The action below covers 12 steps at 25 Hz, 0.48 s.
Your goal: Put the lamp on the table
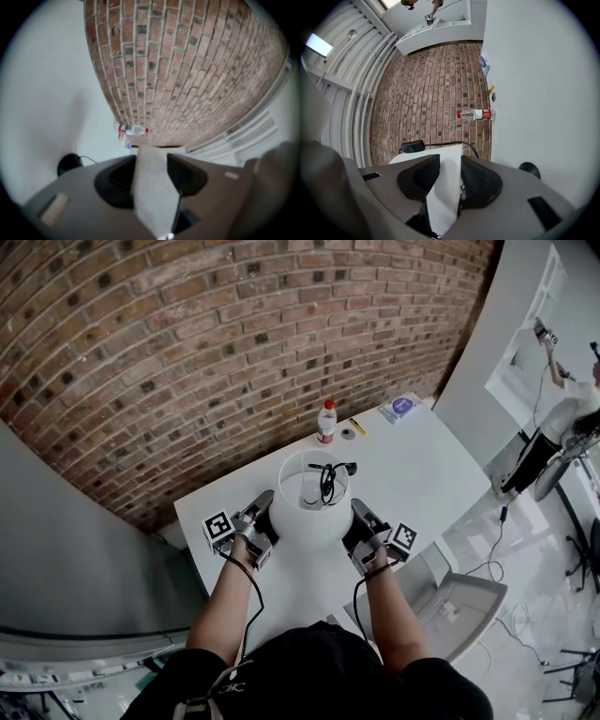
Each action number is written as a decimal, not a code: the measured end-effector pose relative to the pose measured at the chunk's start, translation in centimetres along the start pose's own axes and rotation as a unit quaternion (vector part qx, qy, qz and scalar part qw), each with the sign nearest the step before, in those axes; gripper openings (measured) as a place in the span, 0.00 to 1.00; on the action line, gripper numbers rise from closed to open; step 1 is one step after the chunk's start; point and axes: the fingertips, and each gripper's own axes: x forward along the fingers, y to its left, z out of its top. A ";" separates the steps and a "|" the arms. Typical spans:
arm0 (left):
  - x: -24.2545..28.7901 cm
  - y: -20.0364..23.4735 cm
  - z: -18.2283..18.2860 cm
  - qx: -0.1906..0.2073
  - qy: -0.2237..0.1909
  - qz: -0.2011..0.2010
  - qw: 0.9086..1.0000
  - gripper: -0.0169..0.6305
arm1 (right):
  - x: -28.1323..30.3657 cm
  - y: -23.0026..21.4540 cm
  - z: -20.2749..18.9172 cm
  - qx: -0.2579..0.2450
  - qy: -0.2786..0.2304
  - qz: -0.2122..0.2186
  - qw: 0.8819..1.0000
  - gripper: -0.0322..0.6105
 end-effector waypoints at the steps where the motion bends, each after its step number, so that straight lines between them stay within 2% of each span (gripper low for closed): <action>1: -0.1 0.1 -0.1 -0.001 0.000 -0.001 1.000 0.34 | -0.1 -0.2 -0.1 0.001 0.000 0.001 1.000 0.26; 12: -0.1 0.3 0.2 -0.006 -0.001 -0.009 1.000 0.34 | 0.0 0.1 -0.1 0.006 0.002 0.007 1.000 0.26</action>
